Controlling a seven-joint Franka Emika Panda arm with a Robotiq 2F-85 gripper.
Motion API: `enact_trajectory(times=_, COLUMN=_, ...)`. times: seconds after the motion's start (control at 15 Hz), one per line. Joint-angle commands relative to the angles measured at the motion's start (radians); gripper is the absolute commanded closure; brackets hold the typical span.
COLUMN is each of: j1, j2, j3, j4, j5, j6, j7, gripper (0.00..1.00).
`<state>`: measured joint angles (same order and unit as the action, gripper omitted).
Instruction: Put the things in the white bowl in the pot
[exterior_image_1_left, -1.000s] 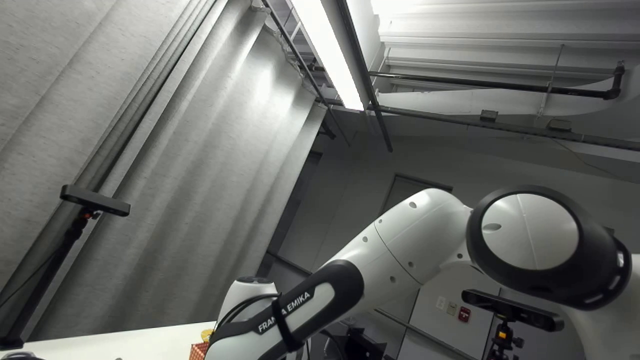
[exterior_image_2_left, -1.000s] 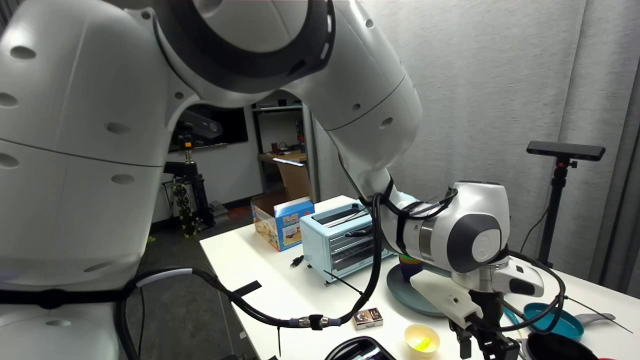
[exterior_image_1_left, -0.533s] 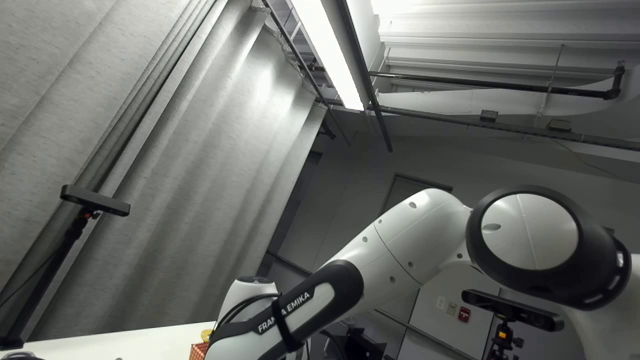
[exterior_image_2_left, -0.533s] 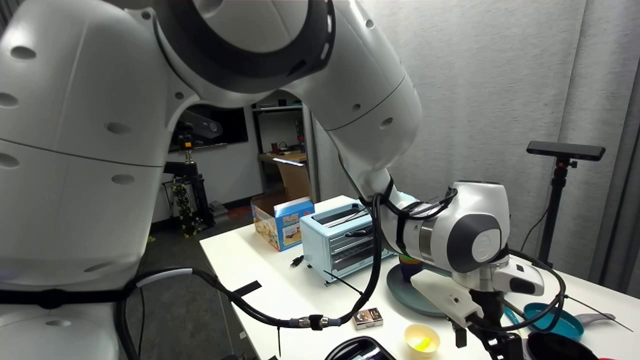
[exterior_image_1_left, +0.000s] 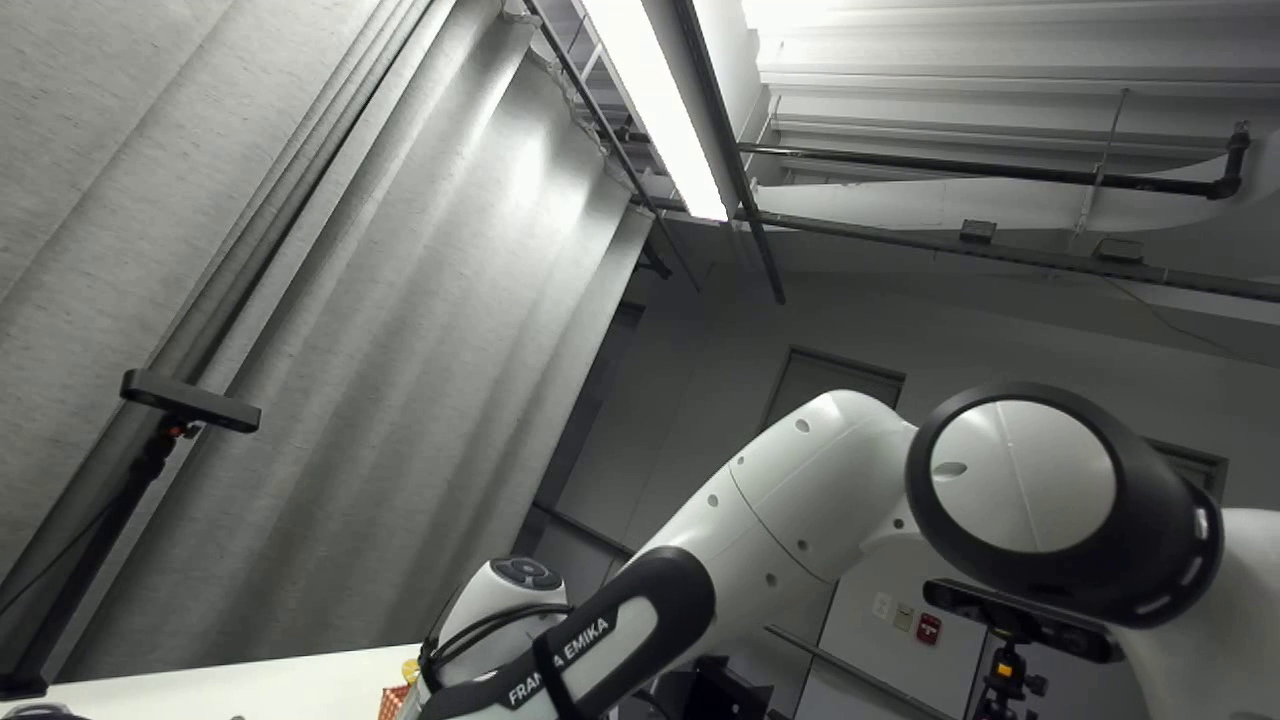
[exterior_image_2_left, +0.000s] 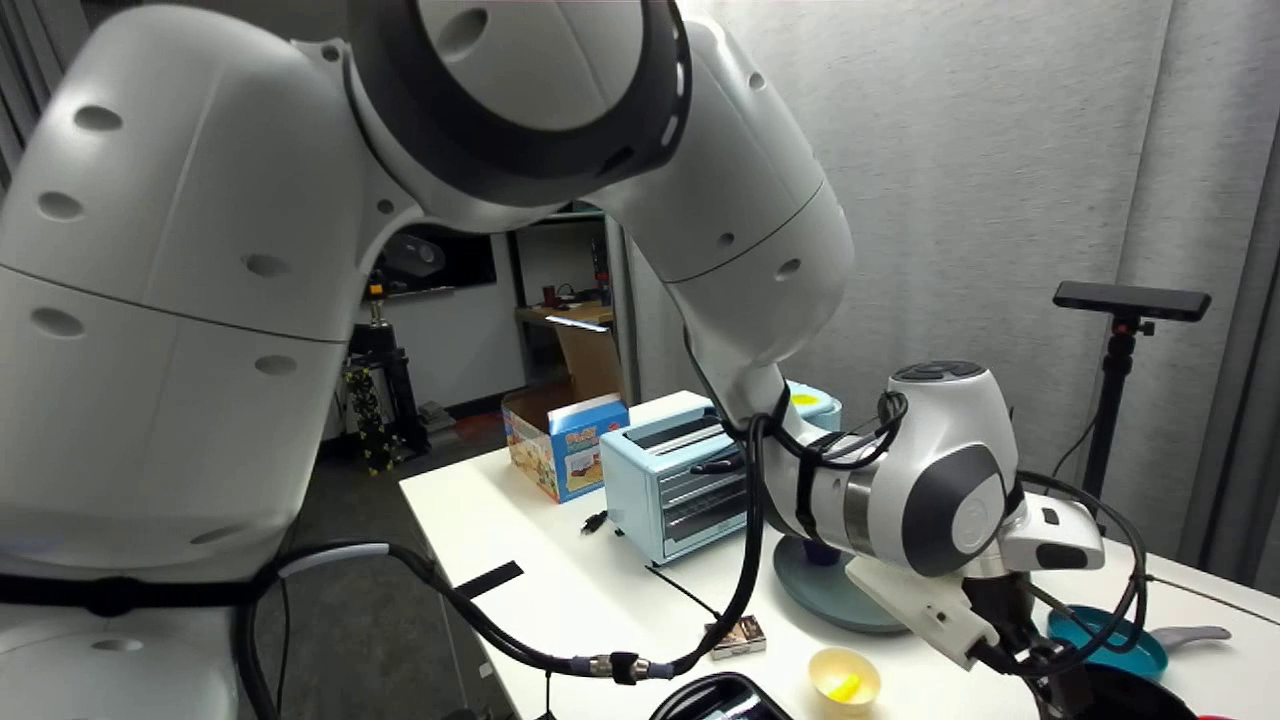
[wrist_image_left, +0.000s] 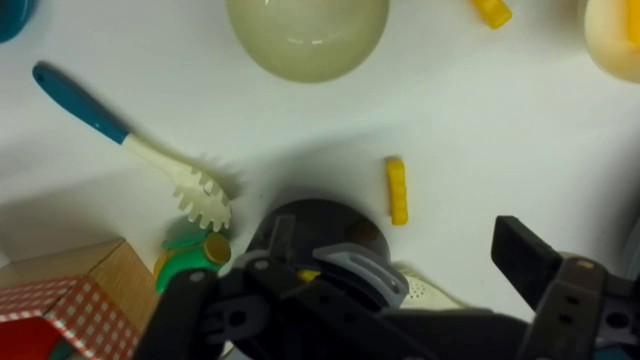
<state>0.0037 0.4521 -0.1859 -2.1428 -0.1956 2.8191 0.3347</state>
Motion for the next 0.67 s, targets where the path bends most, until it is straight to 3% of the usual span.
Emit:
enact_trajectory(times=0.0, j1=0.03, j2=-0.034, j3=-0.102, j4=0.048, j5=-0.058, j6=0.093, j7=-0.052, gripper=0.0)
enact_trajectory(times=0.2, j1=0.059, j2=-0.079, j3=-0.17, j4=0.057, j5=-0.092, j6=0.169, j7=-0.06, gripper=0.0)
enact_trajectory(times=0.6, j1=0.179, j2=-0.239, j3=-0.257, j4=-0.112, j5=-0.234, j6=0.273, j7=0.024, gripper=0.0)
